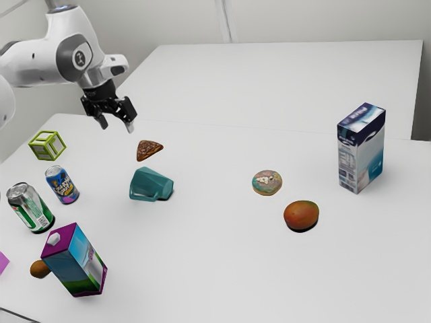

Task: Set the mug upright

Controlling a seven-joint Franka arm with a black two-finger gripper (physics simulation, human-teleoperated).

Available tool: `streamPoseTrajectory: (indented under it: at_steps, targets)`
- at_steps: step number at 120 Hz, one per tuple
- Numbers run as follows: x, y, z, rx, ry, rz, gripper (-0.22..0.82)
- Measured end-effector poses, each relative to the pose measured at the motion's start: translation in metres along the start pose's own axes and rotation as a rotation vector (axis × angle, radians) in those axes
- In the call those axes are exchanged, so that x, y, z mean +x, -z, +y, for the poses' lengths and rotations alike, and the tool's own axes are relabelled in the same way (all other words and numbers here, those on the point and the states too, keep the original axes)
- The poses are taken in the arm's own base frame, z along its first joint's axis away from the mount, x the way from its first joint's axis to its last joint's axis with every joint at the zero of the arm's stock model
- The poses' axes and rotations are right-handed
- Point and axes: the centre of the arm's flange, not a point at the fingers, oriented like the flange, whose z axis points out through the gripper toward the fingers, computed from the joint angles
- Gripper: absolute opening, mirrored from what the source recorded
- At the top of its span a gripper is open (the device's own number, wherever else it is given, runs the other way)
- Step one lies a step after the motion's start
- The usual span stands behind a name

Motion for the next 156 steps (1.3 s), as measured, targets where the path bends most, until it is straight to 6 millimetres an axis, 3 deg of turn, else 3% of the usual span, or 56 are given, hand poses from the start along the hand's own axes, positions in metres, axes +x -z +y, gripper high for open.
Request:
streamPoseTrajectory:
  at_steps: [17, 28, 61, 85, 114, 156]
  targets:
    - [-0.001, -0.009, -0.007, -0.026, 0.01, 0.01, 0.6]
    - [-0.002, -0.02, -0.025, -0.064, 0.039, 0.011, 0.6]
    - [0.004, -0.101, -0.068, -0.293, 0.14, -0.056, 0.6]
    - [0.004, -0.147, -0.08, -0.442, 0.185, -0.104, 0.6]
    - [0.013, -0.177, -0.088, -0.556, 0.203, -0.126, 0.6]
    - [0.025, -0.203, -0.101, -0.657, 0.228, -0.143, 0.6]
